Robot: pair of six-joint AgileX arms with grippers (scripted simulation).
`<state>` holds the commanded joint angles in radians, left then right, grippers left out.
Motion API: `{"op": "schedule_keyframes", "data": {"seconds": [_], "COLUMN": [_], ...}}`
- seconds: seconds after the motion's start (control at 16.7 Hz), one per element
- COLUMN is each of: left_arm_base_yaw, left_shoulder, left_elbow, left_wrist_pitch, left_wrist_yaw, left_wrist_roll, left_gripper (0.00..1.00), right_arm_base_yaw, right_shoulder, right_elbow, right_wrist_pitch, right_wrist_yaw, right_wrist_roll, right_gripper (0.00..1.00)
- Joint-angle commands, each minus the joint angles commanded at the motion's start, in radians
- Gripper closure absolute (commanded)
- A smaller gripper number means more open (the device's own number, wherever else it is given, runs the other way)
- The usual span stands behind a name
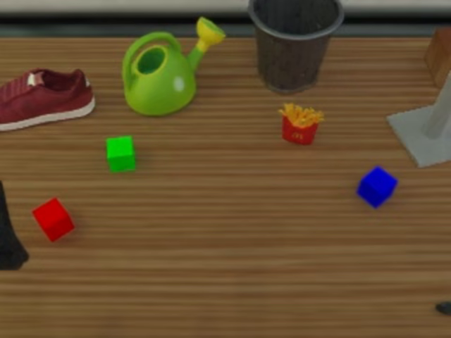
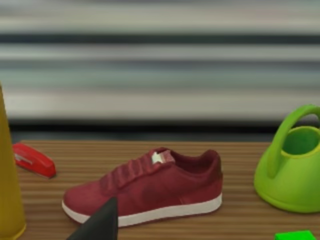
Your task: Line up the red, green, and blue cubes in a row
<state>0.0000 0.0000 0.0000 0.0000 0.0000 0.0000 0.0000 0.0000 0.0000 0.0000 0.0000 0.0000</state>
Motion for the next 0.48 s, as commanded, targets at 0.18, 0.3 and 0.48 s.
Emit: {"op": "schedule_keyframes", "data": {"seconds": [0.18,0.3,0.48], "left_arm_base_yaw": [-0.001,-0.004,-0.011], "left_shoulder": [0.010,0.062,0.220], "left_elbow": [0.010,0.057,0.186], "left_wrist_pitch": [-0.006,-0.039,-0.130], "left_wrist_yaw": [0.000,0.002,0.002], "left_wrist_roll": [0.006,0.034,0.112], "left_gripper": [0.00,0.00,0.00], "right_arm_base_yaw": [0.000,0.000,0.000], "right_shoulder": [0.000,0.000,0.000], "right_elbow": [0.000,0.000,0.000], "right_wrist_pitch": [0.000,0.000,0.000], "right_wrist_yaw": [0.000,0.000,0.000], "right_wrist_roll": [0.000,0.000,0.000], "right_gripper": [0.00,0.00,0.00]}}
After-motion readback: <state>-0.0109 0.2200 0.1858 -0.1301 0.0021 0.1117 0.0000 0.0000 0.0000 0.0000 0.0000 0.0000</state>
